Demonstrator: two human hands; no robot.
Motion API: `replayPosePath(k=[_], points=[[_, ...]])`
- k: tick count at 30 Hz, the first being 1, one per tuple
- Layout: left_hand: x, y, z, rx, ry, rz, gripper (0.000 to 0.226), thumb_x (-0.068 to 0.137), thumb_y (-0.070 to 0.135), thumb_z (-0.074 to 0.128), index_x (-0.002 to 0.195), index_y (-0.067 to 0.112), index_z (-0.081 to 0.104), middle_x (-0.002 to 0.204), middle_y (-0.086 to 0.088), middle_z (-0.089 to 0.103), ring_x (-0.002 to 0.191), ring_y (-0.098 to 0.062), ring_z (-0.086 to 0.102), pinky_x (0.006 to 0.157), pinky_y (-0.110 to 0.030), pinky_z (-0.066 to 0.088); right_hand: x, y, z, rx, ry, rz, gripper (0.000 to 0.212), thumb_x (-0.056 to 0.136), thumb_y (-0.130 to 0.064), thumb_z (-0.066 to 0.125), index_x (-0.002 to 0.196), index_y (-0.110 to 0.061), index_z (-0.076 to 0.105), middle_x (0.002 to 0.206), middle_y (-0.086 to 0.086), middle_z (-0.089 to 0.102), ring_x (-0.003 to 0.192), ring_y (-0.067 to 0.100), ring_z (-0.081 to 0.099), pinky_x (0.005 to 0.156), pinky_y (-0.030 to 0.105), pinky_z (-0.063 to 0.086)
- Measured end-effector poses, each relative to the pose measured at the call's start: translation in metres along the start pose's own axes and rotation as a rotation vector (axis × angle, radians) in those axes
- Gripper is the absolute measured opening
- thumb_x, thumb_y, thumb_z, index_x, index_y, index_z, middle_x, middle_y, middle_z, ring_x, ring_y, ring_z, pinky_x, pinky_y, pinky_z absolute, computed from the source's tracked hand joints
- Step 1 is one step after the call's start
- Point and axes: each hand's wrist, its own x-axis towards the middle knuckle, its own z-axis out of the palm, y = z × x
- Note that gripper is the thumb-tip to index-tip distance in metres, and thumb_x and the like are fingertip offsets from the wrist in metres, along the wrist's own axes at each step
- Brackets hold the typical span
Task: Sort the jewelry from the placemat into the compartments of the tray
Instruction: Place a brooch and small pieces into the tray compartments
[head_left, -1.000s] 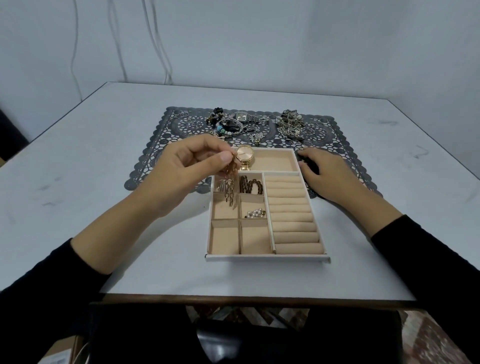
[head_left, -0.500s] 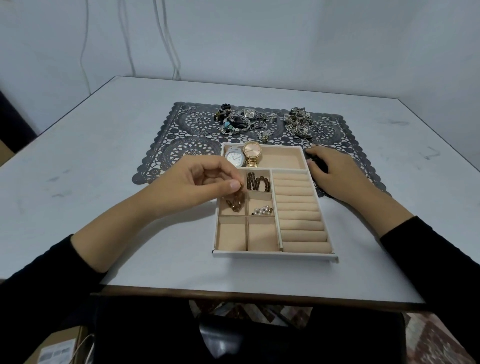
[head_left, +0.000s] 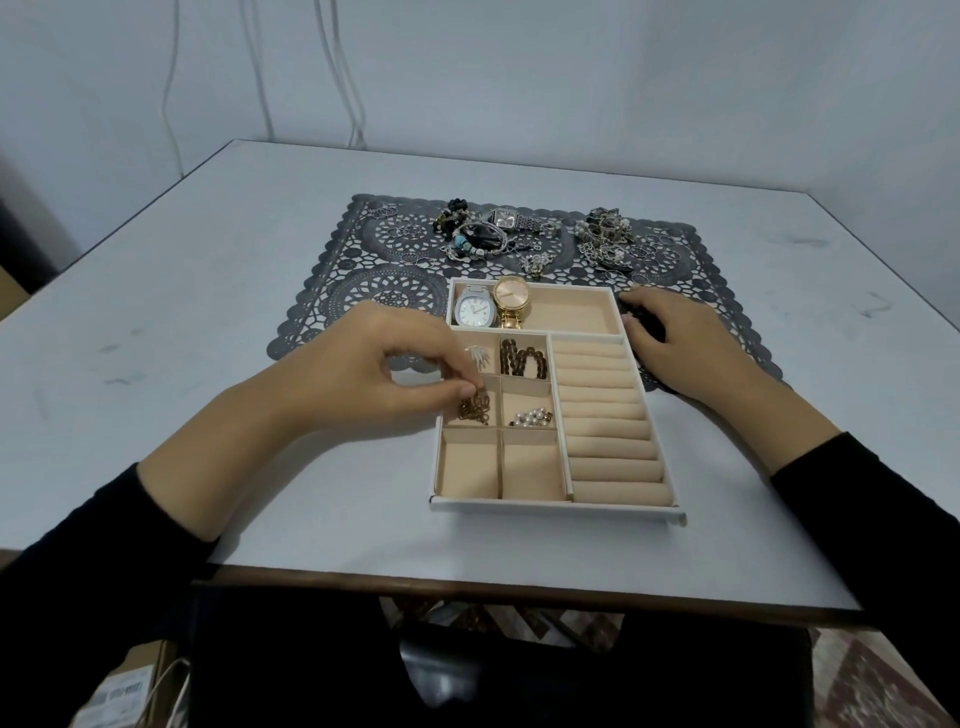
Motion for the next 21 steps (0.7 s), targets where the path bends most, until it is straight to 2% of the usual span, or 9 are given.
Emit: replayPosePath(k=[7, 10, 12, 14, 17, 21], points=[[0.004, 0.000, 0.001, 0.074, -0.016, 0.044, 0.012, 0.084, 0.017, 0.076, 0.096, 0.018, 0.078, 0.088, 0.007, 0.073, 0.082, -0.015, 0.068, 0.066, -0.029, 0.050, 0.000, 0.001, 0.000, 0.007, -0.003, 0.010, 0.032, 0.096, -0.023, 0.050, 0.126, -0.013, 0.058, 0.120, 0.004, 0.064, 0.111, 0.020, 0.056, 0.089, 0.025, 0.038], [0.004, 0.000, -0.001, 0.072, -0.040, 0.049, 0.014, 0.084, 0.019, 0.077, 0.097, 0.019, 0.078, 0.091, 0.008, 0.074, 0.086, -0.014, 0.068, 0.069, -0.032, 0.053, 0.000, 0.001, 0.000, 0.008, -0.003, 0.007, 0.031, 0.096, -0.023, 0.049, 0.125, -0.013, 0.059, 0.118, 0.004, 0.065, 0.109, 0.020, 0.056, 0.086, 0.023, 0.037], [0.004, 0.000, -0.001, 0.060, -0.031, 0.050, 0.015, 0.084, 0.017, 0.077, 0.098, 0.018, 0.077, 0.091, 0.006, 0.074, 0.086, -0.013, 0.068, 0.072, -0.026, 0.052, 0.000, 0.001, 0.000, 0.013, -0.005, 0.009, 0.032, 0.096, -0.023, 0.049, 0.125, -0.013, 0.059, 0.118, 0.004, 0.064, 0.109, 0.020, 0.056, 0.086, 0.023, 0.037], [0.003, 0.000, -0.002, 0.044, 0.001, 0.038, 0.014, 0.085, 0.017, 0.076, 0.099, 0.015, 0.077, 0.092, 0.005, 0.073, 0.087, -0.012, 0.069, 0.076, -0.022, 0.050, 0.000, 0.001, -0.001, 0.015, -0.013, 0.011, 0.032, 0.097, -0.024, 0.049, 0.126, -0.014, 0.058, 0.120, 0.003, 0.064, 0.112, 0.020, 0.056, 0.088, 0.024, 0.038], [0.003, -0.005, -0.004, 0.060, 0.089, -0.012, 0.014, 0.087, 0.022, 0.073, 0.098, 0.015, 0.076, 0.092, 0.007, 0.073, 0.089, -0.011, 0.069, 0.080, -0.025, 0.053, 0.000, 0.001, -0.002, 0.029, -0.020, 0.012, 0.032, 0.097, -0.025, 0.050, 0.126, -0.014, 0.058, 0.120, 0.003, 0.064, 0.112, 0.019, 0.055, 0.089, 0.024, 0.038], [0.009, -0.020, -0.005, 0.089, 0.230, -0.141, 0.017, 0.090, 0.027, 0.062, 0.102, 0.022, 0.073, 0.096, 0.014, 0.070, 0.095, -0.008, 0.066, 0.083, -0.021, 0.050, 0.002, 0.002, -0.011, 0.027, -0.042, 0.024, 0.029, 0.096, -0.024, 0.051, 0.123, -0.017, 0.060, 0.118, 0.001, 0.064, 0.108, 0.016, 0.055, 0.085, 0.022, 0.035]])
